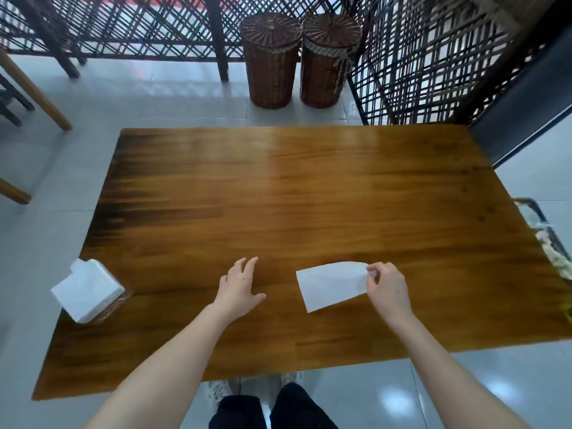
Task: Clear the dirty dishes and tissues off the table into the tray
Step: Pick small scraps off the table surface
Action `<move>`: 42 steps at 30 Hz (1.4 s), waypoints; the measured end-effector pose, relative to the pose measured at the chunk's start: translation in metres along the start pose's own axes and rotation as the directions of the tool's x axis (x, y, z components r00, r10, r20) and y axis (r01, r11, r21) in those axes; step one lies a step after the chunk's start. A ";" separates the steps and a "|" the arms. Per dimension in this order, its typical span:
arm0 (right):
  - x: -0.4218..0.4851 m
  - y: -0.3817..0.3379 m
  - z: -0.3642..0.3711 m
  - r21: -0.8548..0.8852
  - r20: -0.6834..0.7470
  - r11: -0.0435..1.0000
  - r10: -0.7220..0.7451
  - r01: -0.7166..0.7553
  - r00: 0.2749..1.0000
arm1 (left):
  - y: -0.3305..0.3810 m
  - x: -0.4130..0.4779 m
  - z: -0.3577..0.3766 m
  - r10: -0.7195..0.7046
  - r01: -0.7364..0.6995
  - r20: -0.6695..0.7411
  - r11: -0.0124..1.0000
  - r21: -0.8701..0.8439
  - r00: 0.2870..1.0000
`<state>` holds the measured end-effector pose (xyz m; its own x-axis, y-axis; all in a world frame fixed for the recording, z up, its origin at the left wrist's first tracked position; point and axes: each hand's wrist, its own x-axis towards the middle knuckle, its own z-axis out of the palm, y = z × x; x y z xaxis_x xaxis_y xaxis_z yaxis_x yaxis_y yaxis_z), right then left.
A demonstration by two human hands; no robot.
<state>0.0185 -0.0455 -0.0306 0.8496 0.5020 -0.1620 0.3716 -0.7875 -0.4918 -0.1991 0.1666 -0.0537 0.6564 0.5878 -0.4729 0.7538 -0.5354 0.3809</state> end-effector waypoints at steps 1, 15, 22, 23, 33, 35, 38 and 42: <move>0.003 0.006 -0.004 0.013 -0.005 1.000 0.012 -0.012 1.000 | 0.007 0.002 0.002 0.005 -0.005 0.002 1.000 -0.002 1.000; 0.008 0.041 -0.027 -0.019 -0.060 0.999 0.036 -0.038 0.998 | 0.057 0.022 0.011 0.105 -0.105 0.026 0.994 0.027 0.994; -0.007 0.046 -0.029 -0.002 -0.107 0.999 0.051 -0.051 0.993 | 0.062 0.032 0.015 0.159 -0.163 0.085 0.985 0.054 0.984; -0.010 0.048 -0.030 -0.006 -0.117 0.998 0.057 -0.058 0.992 | 0.064 0.032 0.017 0.163 -0.169 0.095 0.984 0.054 0.982; -0.008 0.097 -0.066 0.019 -0.219 0.987 0.162 -0.162 0.962 | 0.125 0.043 0.033 0.249 -0.264 0.147 0.960 0.093 0.957; -0.004 0.112 -0.074 0.033 -0.222 0.985 0.173 -0.170 0.959 | 0.142 0.046 0.039 0.239 -0.254 0.144 0.963 0.096 0.960; 0.008 0.140 -0.091 0.046 -0.213 0.986 0.164 -0.157 0.963 | 0.173 0.048 0.052 0.217 -0.230 0.124 0.967 0.110 0.968; 0.027 0.183 -0.117 0.029 -0.177 0.991 0.136 -0.133 0.975 | 0.217 0.042 0.074 0.154 -0.161 0.074 0.982 0.095 0.985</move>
<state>0.1532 -0.2177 -0.0243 0.9448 0.3193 -0.0734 0.2445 -0.8363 -0.4908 -0.0102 0.0303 -0.0502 0.7609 0.4513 -0.4663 0.6321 -0.6781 0.3750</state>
